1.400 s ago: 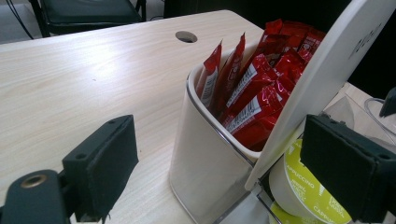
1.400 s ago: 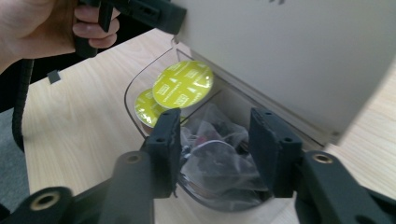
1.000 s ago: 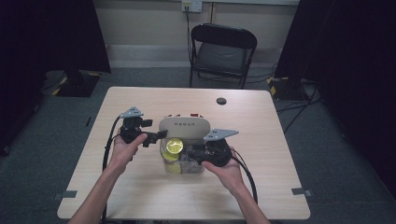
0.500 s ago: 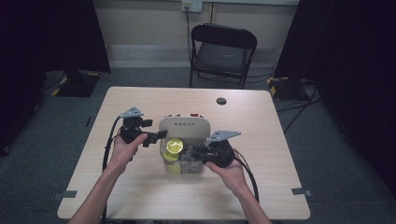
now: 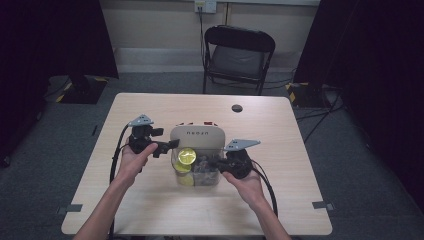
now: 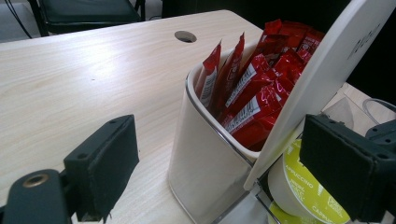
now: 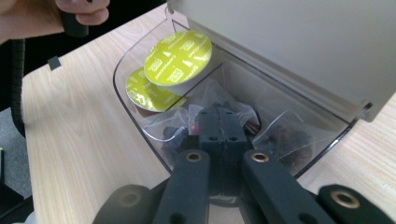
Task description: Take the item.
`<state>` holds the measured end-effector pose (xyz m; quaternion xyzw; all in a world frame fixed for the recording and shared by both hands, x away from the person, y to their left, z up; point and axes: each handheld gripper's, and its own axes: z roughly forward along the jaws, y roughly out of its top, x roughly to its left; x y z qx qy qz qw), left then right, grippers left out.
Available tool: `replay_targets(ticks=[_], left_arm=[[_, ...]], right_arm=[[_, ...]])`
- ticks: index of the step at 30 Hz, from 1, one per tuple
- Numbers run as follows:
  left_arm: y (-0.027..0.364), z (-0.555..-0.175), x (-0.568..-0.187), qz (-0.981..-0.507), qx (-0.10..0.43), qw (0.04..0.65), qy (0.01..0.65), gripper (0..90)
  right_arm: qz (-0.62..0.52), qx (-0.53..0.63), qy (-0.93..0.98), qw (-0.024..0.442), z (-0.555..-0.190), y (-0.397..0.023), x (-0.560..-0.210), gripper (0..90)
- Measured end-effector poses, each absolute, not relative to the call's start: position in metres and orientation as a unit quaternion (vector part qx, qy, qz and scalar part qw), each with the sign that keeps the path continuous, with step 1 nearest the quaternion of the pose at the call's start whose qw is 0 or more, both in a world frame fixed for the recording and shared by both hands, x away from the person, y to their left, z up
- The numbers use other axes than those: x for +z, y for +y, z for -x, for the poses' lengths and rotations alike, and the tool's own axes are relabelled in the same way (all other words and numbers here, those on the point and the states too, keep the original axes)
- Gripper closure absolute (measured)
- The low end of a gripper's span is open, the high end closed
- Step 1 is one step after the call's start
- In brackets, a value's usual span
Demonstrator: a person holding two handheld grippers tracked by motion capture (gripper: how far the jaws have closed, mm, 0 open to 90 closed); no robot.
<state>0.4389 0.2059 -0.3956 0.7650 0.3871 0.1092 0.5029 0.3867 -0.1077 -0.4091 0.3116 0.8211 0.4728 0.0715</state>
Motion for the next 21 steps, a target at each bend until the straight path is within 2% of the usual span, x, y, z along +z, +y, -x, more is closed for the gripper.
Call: replay_targets(ticks=[21], left_arm=[[0.205, -0.439, -0.396, -0.768, 0.108, 0.501, 0.385, 11.4]], right_arm=[[-0.309, 0.499, 0.806, 0.083, -0.385, -0.113, -0.394, 90.0]])
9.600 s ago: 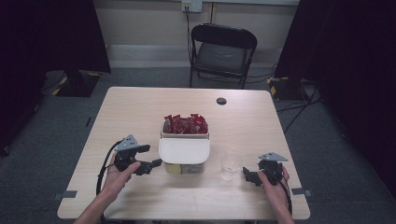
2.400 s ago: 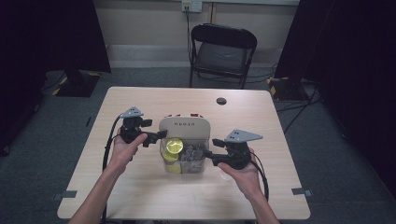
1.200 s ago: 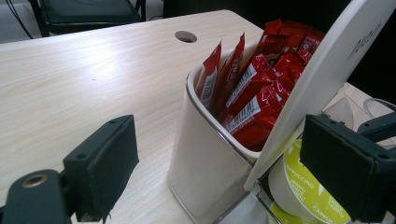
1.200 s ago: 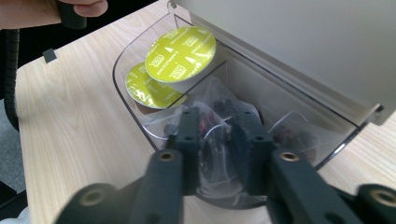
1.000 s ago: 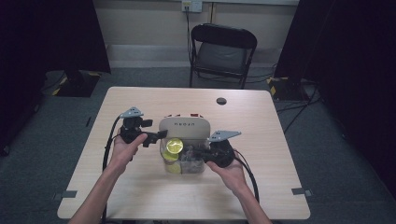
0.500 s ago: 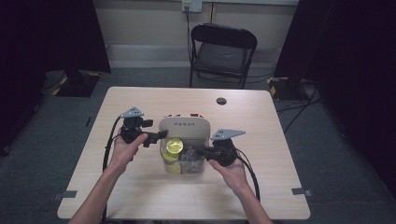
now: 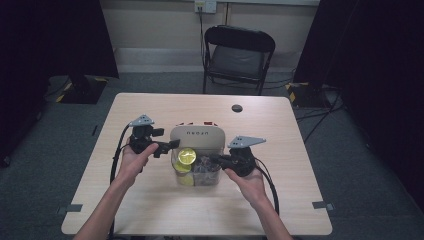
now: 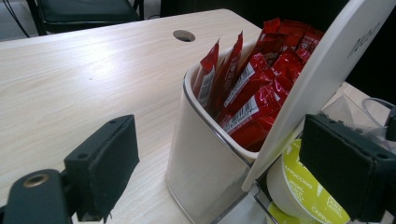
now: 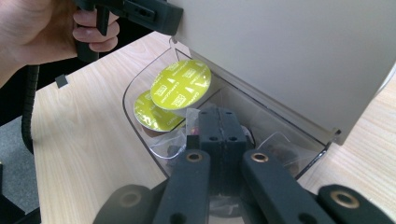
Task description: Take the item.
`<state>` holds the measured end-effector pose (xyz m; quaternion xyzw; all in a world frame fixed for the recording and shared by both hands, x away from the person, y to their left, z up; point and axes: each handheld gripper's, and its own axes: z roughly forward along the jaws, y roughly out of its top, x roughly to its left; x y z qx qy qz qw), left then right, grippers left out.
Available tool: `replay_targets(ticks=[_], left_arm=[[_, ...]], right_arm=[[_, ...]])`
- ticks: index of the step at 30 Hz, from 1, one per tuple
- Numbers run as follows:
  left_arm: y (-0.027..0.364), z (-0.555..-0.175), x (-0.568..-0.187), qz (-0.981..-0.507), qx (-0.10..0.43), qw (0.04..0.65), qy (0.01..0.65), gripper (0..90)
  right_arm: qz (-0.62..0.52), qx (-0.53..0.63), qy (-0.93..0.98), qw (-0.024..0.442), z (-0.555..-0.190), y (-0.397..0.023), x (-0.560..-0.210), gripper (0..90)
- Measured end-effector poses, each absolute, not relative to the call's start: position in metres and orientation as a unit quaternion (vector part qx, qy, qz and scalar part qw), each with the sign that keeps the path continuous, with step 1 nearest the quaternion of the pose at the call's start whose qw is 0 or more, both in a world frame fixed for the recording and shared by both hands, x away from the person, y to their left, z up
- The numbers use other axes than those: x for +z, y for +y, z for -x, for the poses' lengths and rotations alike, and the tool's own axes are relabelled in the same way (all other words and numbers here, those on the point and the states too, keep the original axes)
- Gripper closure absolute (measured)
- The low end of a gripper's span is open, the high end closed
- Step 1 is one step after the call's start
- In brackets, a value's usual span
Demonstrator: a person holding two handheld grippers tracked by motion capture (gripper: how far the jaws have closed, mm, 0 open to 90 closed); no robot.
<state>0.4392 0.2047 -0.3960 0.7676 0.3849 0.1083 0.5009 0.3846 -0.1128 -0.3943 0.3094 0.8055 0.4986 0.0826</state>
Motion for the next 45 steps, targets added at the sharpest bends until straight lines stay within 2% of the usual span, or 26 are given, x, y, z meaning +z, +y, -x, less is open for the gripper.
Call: replay_targets(ticks=[45], left_arm=[[0.205, -0.439, -0.396, -0.768, 0.107, 0.501, 0.386, 11.4]], right_arm=[[-0.311, 0.523, 0.787, 0.100, -0.372, -0.133, -0.372, 90.0]])
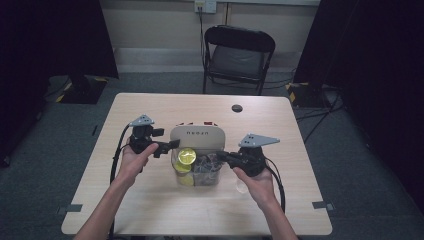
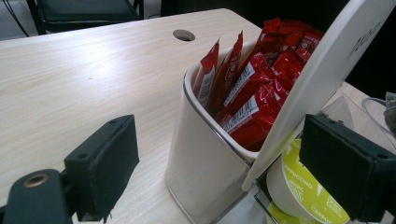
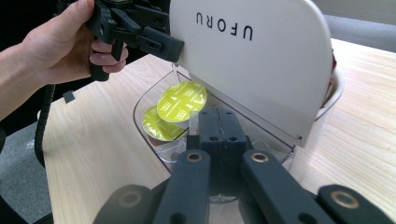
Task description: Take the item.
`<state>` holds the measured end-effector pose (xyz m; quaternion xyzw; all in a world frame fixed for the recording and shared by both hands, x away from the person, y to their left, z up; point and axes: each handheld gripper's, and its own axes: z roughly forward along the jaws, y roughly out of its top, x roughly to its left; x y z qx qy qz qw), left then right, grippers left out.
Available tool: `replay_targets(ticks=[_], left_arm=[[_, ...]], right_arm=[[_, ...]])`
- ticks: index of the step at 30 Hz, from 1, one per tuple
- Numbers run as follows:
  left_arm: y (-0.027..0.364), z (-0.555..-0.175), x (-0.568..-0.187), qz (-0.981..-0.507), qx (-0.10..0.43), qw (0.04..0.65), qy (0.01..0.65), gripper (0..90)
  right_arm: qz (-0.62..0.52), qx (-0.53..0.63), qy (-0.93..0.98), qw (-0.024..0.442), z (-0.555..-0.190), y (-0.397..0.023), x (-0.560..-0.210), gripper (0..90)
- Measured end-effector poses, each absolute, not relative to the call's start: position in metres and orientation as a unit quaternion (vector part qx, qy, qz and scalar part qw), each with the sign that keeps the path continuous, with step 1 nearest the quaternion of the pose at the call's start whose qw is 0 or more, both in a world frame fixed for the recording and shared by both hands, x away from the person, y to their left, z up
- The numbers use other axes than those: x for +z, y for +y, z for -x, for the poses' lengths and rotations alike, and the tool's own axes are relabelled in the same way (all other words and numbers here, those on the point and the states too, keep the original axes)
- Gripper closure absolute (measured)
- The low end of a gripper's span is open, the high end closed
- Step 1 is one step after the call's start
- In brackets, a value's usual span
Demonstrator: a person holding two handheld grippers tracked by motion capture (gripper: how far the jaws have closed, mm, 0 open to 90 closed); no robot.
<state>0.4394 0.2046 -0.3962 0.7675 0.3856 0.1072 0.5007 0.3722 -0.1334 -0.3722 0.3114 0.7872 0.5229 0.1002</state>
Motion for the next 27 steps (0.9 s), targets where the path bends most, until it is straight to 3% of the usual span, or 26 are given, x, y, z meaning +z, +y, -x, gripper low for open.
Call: replay_targets(ticks=[27], left_arm=[[0.203, -0.439, -0.397, -0.768, 0.107, 0.499, 0.387, 11.5]], right_arm=[[-0.335, 0.530, 0.769, 0.125, -0.357, -0.178, -0.361, 90.0]])
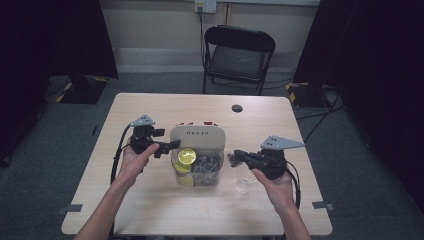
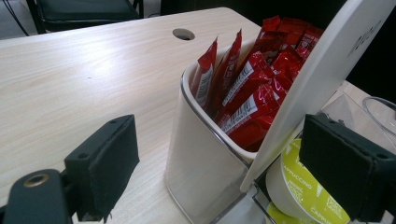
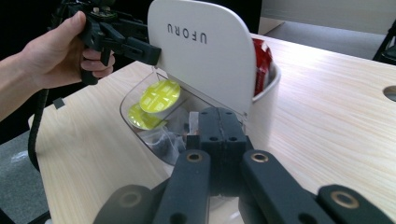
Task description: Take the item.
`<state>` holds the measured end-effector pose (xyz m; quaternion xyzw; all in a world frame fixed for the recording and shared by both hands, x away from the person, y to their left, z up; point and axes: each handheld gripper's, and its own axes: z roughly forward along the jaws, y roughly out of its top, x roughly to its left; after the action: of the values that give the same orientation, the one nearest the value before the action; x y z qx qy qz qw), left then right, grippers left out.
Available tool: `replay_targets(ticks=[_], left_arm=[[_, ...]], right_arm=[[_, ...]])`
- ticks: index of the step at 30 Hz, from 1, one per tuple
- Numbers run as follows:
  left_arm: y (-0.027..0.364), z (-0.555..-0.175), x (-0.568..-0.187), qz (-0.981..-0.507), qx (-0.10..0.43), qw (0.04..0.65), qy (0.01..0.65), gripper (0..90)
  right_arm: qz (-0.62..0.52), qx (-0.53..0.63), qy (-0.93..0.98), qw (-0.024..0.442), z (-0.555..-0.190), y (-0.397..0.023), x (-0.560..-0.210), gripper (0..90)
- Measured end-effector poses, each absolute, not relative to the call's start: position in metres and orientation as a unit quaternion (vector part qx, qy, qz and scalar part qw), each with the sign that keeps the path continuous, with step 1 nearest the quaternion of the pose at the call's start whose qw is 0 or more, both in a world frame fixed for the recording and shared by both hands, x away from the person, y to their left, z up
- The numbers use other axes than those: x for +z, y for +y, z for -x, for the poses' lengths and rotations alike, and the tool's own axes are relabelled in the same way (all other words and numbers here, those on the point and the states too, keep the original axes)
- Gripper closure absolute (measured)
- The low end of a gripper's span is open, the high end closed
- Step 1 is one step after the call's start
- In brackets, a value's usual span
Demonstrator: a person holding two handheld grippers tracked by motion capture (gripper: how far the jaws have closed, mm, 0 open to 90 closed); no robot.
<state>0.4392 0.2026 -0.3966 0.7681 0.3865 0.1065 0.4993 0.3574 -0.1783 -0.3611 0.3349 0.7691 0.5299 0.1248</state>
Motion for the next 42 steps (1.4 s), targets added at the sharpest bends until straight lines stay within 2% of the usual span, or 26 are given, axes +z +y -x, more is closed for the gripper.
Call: replay_targets(ticks=[20, 42], left_arm=[[0.203, -0.440, -0.397, -0.768, 0.103, 0.501, 0.386, 11.6], [0.202, -0.440, -0.399, -0.772, 0.099, 0.495, 0.386, 11.8]], right_arm=[[-0.368, 0.509, 0.766, 0.137, -0.344, -0.215, -0.375, 90.0], [-0.382, 0.485, 0.778, 0.118, -0.350, -0.215, -0.401, 90.0]])
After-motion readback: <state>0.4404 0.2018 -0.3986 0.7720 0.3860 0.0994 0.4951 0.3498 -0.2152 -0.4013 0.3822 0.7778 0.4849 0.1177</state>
